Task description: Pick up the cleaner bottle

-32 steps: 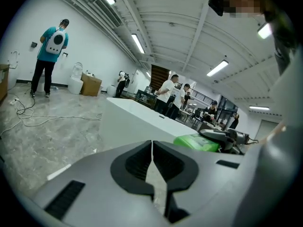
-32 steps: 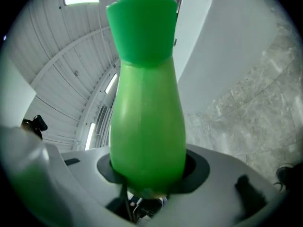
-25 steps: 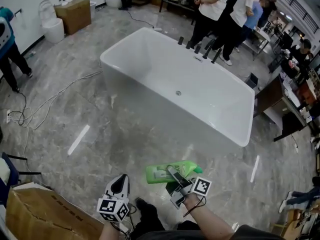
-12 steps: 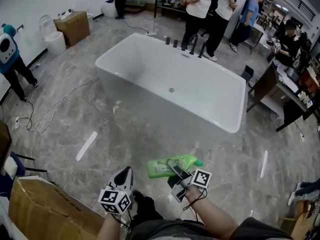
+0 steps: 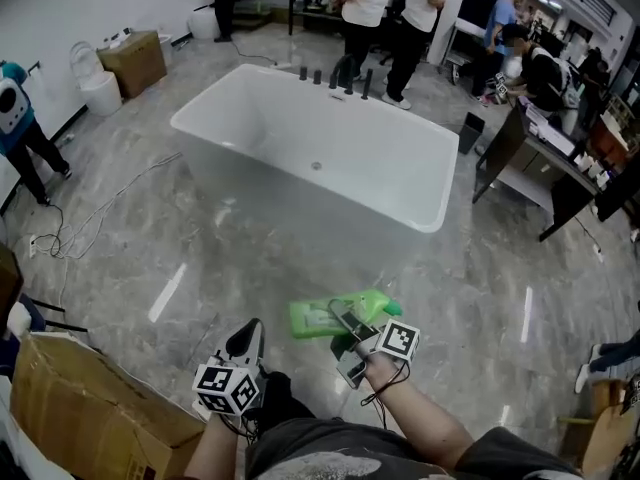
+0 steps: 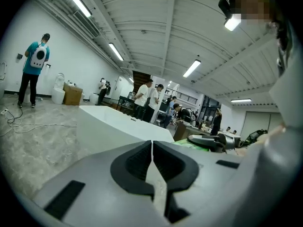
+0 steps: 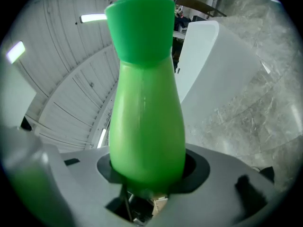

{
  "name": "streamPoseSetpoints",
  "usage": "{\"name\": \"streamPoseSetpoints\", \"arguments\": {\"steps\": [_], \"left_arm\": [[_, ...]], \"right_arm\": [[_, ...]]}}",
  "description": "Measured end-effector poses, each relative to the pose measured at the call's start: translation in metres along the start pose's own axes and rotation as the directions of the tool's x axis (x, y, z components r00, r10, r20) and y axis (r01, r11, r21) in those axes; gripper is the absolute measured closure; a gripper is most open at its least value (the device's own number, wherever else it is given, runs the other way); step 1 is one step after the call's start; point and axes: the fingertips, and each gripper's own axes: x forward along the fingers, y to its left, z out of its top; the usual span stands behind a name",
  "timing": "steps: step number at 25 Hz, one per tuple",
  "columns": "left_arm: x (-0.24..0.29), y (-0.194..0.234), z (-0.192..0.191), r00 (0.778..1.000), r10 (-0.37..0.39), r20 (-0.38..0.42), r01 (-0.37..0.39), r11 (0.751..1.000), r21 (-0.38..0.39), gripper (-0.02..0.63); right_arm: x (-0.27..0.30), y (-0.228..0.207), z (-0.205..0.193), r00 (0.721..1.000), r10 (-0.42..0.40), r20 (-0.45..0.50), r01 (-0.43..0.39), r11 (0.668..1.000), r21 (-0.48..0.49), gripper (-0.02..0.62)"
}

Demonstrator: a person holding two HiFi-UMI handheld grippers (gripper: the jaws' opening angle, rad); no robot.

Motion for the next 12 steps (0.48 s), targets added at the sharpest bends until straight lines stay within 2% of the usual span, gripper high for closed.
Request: {"name": "streamPoseSetpoints", "arguments": {"steps": [6, 12], "left_arm": [[-0.013, -0.057, -0.027, 1.0, -0.005, 0.004, 0.005, 1.0, 0.005, 0.586], [-0.036, -0.095, -0.041, 1.0, -0.003, 0.021, 0.002, 1.0, 0.023, 0.586]], "right_arm": [[-0.064, -0.008, 0.005, 0.999, 0.008, 0.031, -0.009, 1.0, 0.023, 0.399], [-0.106, -0.008, -0.014, 0.999, 0.027, 0.028, -0.028, 0.999, 0.034, 0.399]]}}
